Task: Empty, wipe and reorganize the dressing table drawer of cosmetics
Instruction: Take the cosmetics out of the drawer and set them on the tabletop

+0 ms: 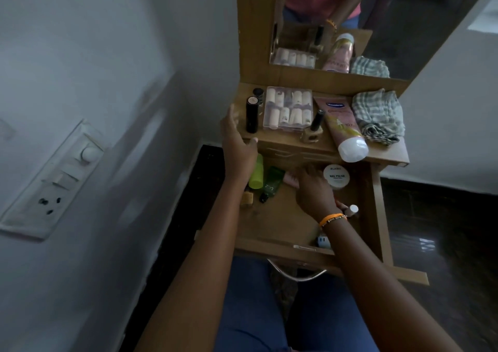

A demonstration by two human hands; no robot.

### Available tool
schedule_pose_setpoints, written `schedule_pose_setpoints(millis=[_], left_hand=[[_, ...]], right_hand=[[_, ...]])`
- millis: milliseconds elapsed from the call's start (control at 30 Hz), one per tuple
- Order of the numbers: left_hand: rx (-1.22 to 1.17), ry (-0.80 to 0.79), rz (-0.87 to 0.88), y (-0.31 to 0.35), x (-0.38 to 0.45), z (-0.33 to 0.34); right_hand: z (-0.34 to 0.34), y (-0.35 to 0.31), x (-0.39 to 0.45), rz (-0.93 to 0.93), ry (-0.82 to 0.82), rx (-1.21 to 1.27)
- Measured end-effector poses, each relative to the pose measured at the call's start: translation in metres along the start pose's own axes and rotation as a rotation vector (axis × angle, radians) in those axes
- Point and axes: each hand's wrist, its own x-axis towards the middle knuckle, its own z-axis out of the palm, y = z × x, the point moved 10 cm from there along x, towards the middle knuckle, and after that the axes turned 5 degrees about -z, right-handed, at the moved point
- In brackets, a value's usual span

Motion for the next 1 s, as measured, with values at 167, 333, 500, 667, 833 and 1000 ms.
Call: schedule_pose_setpoints(millis=[167, 333, 500, 667, 833, 1000], left_hand=[[-0.017, 0.242, 0.023, -0.003, -0.046, -0.021], [0.019, 0.098, -0.003, -0.022, -0.071, -0.002], [0.02, 0.024, -0.042, -0.021, -0.075, 0.016], [-0.013, -0.007, -0.005, -0.019, -0.081, 0.03], [-0.039, 0.043, -0.011, -0.022, -0.078, 0.026], [-0.075, 0.022, -0.132, -0.031, -0.077, 0.026]], right_hand=[[0.018, 0.005, 0.001, 0.013, -0.133, -0.155], [0.017, 0.0, 0.001, -0.023, -0.134, -0.144], [-0.016, -0.015, -0.015, -0.152, 0.053, 0.12], [-0.074, -0.033, -0.032, -0.234, 0.268, 0.514], [-0.122, -0.059, -0.015, -0.224, 0.399, 0.5], [-0.126, -0.09, 0.018, -0.226, 0.412, 0.135]])
